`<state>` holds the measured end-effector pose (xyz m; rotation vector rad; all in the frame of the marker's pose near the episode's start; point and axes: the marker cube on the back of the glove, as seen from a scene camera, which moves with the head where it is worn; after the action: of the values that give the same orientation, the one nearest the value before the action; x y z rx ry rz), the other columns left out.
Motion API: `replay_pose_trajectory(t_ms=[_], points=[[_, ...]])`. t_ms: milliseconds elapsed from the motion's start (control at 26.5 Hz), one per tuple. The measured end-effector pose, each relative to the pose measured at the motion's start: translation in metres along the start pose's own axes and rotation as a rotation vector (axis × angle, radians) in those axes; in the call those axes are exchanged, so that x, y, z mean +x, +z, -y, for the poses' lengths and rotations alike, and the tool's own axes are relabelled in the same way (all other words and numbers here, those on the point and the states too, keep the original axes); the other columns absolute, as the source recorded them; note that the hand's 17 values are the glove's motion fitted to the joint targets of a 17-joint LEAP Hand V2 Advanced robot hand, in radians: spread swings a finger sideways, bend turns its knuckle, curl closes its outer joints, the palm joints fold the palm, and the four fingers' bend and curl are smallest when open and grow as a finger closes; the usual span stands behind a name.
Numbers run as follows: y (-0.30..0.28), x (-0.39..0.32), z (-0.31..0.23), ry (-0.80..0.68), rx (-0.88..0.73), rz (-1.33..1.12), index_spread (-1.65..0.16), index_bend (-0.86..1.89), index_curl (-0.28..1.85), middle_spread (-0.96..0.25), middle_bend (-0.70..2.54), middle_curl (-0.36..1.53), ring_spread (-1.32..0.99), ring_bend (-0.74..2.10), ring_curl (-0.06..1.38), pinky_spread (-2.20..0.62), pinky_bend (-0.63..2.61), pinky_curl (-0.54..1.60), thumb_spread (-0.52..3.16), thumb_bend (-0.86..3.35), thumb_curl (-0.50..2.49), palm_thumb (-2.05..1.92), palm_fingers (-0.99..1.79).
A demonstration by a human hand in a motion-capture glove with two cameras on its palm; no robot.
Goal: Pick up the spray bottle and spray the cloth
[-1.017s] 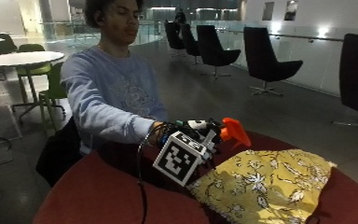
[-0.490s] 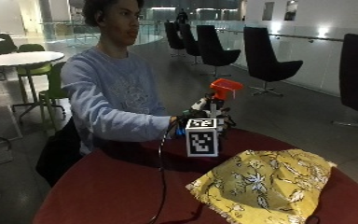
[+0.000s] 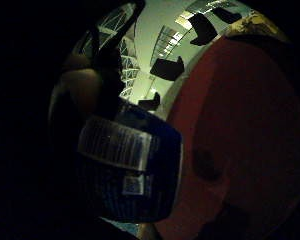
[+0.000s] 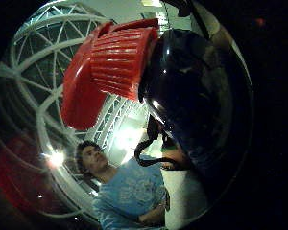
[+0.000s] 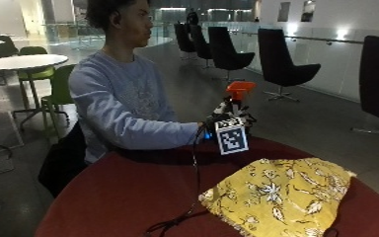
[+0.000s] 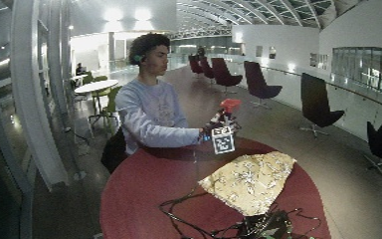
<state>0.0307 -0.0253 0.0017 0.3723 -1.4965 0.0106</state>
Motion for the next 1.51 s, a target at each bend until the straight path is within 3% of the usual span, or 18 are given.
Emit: replay_pose_trajectory(t_ms=[640, 979, 1243, 1507], points=[[0.019, 0.028, -0.004, -0.002, 0.006, -0.081, -0.25, 0.16, 0.42, -0.07, 0.28, 0.46, -0.01, 0.42, 0.39, 0.18, 0.14, 0.24, 1.05, -0.03, 0.46, 0.67, 0.98], [0.006, 0.029, -0.021, 0.001, -0.019, -0.221, -0.30, 0.06, 0.36, -0.06, 0.21, 0.44, -0.01, 0.37, 0.39, 0.20, 0.25, 0.29, 1.06, -0.02, 0.45, 0.70, 0.69], [-0.046, -0.004, -0.087, -0.009, -0.035, -0.378, -0.33, 0.08, 0.30, -0.05, 0.21, 0.43, 0.00, 0.38, 0.37, 0.21, 0.27, 0.30, 1.07, 0.00, 0.46, 0.77, 0.65], [-0.124, -0.038, -0.163, -0.010, 0.164, -0.610, -0.34, 0.11, 0.28, -0.05, 0.22, 0.43, -0.01, 0.40, 0.36, 0.21, 0.25, 0.31, 1.08, -0.01, 0.47, 0.79, 0.68]])
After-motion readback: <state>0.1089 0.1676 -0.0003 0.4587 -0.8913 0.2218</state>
